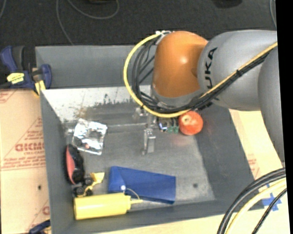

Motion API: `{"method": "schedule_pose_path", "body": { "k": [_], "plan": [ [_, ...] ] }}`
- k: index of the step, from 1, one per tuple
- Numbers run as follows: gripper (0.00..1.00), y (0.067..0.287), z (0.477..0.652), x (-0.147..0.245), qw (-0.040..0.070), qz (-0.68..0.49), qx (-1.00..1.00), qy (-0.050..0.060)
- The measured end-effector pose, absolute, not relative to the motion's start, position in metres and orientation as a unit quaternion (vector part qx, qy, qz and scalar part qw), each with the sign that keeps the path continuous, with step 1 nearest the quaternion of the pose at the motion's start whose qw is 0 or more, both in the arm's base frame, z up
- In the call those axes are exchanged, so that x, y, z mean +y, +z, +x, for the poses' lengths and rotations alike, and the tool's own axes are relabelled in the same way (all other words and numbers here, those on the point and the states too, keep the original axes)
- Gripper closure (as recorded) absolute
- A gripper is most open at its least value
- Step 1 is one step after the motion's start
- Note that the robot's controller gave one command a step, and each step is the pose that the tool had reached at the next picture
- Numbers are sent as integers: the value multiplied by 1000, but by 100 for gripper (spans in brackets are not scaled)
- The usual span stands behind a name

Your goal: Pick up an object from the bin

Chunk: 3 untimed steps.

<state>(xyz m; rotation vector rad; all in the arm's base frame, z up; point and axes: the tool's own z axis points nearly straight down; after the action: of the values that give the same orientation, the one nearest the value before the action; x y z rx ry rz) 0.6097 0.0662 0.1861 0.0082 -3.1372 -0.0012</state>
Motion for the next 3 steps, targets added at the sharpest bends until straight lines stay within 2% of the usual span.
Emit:
{"method": "schedule_pose_path", "body": {
  "k": [1,2,3],
  "plan": [
    [0,191,611,66,-2,2,-1000,-1],
    [0,235,608,71,2,-31,-1000,0],
    [0,239,599,100,-9,-14,-1000,-1]
  ]
}}
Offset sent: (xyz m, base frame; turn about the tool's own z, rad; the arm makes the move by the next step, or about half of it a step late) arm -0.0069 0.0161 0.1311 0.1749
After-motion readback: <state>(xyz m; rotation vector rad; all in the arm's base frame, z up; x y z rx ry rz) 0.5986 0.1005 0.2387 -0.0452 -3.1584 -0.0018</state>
